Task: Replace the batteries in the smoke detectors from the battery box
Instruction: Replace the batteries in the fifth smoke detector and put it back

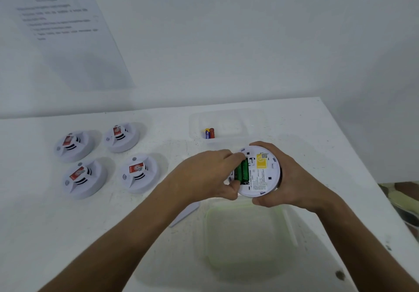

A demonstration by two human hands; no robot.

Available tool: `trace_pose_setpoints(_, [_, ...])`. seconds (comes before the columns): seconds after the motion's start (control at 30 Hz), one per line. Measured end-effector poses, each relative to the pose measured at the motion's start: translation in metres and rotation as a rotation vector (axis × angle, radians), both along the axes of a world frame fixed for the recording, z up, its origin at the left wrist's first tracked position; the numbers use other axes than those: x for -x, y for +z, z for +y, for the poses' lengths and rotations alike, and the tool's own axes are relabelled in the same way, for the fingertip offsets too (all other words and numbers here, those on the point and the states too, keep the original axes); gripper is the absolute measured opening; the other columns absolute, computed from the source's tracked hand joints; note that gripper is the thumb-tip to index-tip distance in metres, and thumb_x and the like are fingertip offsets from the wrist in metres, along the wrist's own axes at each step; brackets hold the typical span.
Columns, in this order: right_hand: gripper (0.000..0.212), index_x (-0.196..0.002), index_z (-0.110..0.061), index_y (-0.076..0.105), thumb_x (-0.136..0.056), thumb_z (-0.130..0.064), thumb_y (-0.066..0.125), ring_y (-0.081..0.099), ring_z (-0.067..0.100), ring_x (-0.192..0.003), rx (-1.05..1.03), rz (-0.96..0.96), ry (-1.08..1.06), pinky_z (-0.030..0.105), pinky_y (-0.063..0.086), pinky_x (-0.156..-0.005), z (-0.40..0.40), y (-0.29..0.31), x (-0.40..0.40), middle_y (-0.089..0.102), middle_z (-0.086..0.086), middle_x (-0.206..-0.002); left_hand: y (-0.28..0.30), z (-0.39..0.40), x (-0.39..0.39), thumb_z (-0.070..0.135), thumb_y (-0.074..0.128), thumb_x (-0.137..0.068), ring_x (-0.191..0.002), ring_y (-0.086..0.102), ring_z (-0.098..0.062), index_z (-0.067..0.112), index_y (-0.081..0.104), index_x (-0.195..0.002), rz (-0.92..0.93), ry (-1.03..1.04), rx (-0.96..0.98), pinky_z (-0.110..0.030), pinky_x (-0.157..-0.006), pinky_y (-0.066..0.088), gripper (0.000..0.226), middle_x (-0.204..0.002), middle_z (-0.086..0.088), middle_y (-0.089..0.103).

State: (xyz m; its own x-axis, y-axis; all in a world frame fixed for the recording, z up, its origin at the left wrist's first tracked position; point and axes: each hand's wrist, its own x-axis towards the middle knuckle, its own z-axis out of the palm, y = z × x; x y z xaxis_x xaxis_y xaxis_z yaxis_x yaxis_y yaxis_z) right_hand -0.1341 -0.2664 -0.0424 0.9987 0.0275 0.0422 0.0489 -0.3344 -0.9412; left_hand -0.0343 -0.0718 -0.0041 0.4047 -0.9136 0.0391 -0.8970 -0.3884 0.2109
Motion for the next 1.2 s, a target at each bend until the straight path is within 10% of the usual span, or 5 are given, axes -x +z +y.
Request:
trace_pose_setpoints(0.17, [0.09, -0.132, -0.027, 0.049, -0.055, 0.003, 0.084, 0.061, 0.018, -0.115, -0.036, -0.045, -0.037, 0.027, 0.056, -0.088, -0.003, 0.0, 0.0, 0.061, -0.005, -0.121, -0.017, 0.003, 0.001, 0.025, 0.044, -0.081, -0.062, 0.064, -0.028, 0.007, 0.064, -0.118, -0.074, -0.077, 0.272, -0.034, -0.044, 0.053, 0.045, -0.101, -0.015, 0.069])
trace_pose_setpoints(0.33, [0.095, -0.137, -0.022, 0.044, -0.054, 0.001, 0.086, 0.061, 0.017, -0.116, -0.075, -0.036, -0.099, 0.024, 0.056, -0.085, -0.015, -0.003, 0.009, 0.063, -0.008, -0.123, -0.026, -0.008, 0.008, 0.036, 0.052, -0.09, -0.082, 0.068, -0.021, 0.016, 0.066, -0.118, 0.084, -0.02, 0.324, -0.033, -0.063, 0.057, 0.037, -0.128, -0.012, 0.058])
trace_pose_setpoints(0.7, [0.097, -0.136, -0.023, 0.045, -0.051, -0.008, 0.088, 0.06, 0.012, -0.116, -0.022, -0.049, -0.243, 0.027, 0.057, -0.088, -0.045, 0.004, 0.017, 0.061, -0.009, -0.124, 0.004, -0.038, -0.021, 0.017, 0.073, -0.082, -0.073, 0.068, -0.008, 0.017, 0.072, -0.095, 0.552, 0.448, 0.59, -0.025, -0.071, 0.058, 0.013, -0.08, 0.007, 0.071])
trace_pose_setpoints(1.03, [0.093, -0.129, -0.037, 0.047, -0.049, -0.013, 0.088, 0.059, 0.003, -0.112, -0.027, -0.017, -0.321, 0.019, 0.056, -0.081, -0.06, 0.001, 0.031, 0.06, -0.02, -0.118, -0.042, -0.073, -0.04, 0.02, 0.071, -0.085, -0.064, 0.068, -0.011, 0.012, 0.072, -0.091, 0.734, 0.54, 0.353, -0.023, -0.061, 0.055, 0.009, -0.087, -0.001, 0.074])
trace_pose_setpoints(1.2, [0.097, -0.134, -0.031, 0.045, -0.05, -0.013, 0.089, 0.057, 0.008, -0.118, -0.02, -0.015, -0.302, 0.023, 0.055, -0.087, -0.059, -0.003, 0.031, 0.059, -0.012, -0.126, -0.055, -0.083, -0.036, 0.021, 0.063, -0.092, -0.095, 0.067, -0.015, 0.007, 0.073, -0.106, 0.538, 0.482, 0.225, -0.017, -0.075, 0.047, 0.022, -0.109, -0.006, 0.072])
